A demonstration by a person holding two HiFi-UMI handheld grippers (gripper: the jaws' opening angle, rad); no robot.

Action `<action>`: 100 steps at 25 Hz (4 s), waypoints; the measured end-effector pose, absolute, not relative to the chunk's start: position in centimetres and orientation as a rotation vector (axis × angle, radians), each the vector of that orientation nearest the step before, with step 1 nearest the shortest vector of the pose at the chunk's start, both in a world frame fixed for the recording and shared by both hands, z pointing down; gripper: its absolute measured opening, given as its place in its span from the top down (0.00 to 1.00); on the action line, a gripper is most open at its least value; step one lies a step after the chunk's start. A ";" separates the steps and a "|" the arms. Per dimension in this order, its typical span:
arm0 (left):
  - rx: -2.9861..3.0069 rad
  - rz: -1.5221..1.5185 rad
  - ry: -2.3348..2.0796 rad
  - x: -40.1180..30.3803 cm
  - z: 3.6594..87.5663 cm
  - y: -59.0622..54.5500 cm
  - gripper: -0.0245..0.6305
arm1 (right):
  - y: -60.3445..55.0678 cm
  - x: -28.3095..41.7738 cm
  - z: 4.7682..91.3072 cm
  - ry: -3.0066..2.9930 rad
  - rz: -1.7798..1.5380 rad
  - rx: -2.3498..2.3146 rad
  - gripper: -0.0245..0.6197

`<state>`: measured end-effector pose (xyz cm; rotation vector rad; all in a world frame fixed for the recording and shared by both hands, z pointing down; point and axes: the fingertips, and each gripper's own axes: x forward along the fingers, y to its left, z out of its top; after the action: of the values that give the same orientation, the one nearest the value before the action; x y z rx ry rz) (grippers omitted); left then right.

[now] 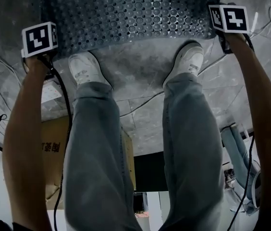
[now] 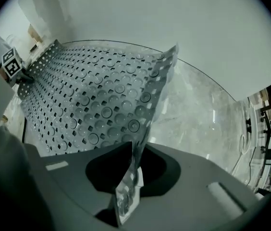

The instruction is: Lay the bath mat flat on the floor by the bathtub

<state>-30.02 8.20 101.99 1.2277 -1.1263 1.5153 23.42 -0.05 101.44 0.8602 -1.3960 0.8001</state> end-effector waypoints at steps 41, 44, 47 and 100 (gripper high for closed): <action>1.074 1.367 -1.113 -24.7 85.3 8.8 0.95 | 2.9 15.0 86.8 -1.443 0.987 0.803 0.95; 1.052 1.282 -1.102 -22.8 83.7 9.2 0.95 | 4.2 13.6 85.1 -1.469 1.014 0.737 0.96; 1.038 1.198 -1.090 -20.6 82.3 9.3 0.95 | 5.4 11.9 83.4 -1.504 1.006 0.676 0.95; 1.469 0.514 -1.234 -8.3 35.6 5.9 0.95 | 5.1 3.1 37.8 -2.016 1.423 1.176 0.96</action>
<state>-8.30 5.88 35.58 1.4691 -1.2340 0.5144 3.10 5.07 37.76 1.1755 -2.0161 1.4229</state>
